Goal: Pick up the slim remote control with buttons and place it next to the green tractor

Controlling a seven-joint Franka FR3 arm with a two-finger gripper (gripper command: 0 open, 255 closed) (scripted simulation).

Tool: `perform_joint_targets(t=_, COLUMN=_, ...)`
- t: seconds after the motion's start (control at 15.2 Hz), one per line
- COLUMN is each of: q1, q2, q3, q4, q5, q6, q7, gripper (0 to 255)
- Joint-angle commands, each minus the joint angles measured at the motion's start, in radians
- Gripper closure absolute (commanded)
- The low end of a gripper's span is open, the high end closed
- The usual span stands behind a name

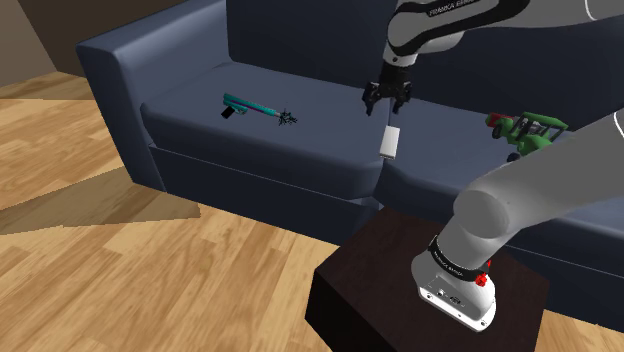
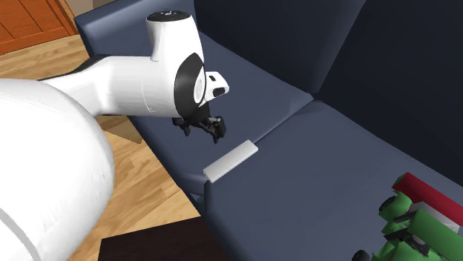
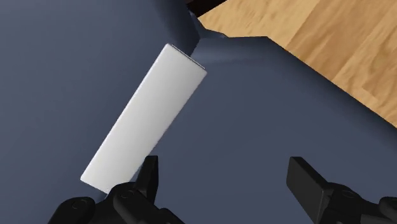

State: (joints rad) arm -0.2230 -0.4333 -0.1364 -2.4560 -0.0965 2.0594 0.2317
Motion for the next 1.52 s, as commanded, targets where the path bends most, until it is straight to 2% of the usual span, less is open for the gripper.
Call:
perform_joint_targets(t=0.0, q1=-0.032, q2=0.052, q3=-0.017, q4=0.001, q5=-0.008, q6=0.042, q7=0.047, gripper=0)
perform_joint_targets(t=0.53, q1=-0.132, q2=0.209, q3=-0.074, q4=-0.025, q5=-0.028, q6=0.190, q7=0.227, gripper=0)
perform_joint_targets(t=0.99, q1=-0.133, q2=0.279, q3=-0.084, q4=-0.069, q5=-0.024, q6=0.305, q7=0.221, gripper=0)
perform_joint_targets(t=1.45, q1=-0.133, q2=0.279, q3=-0.084, q4=-0.069, q5=-0.024, q6=0.305, q7=0.221, gripper=0)
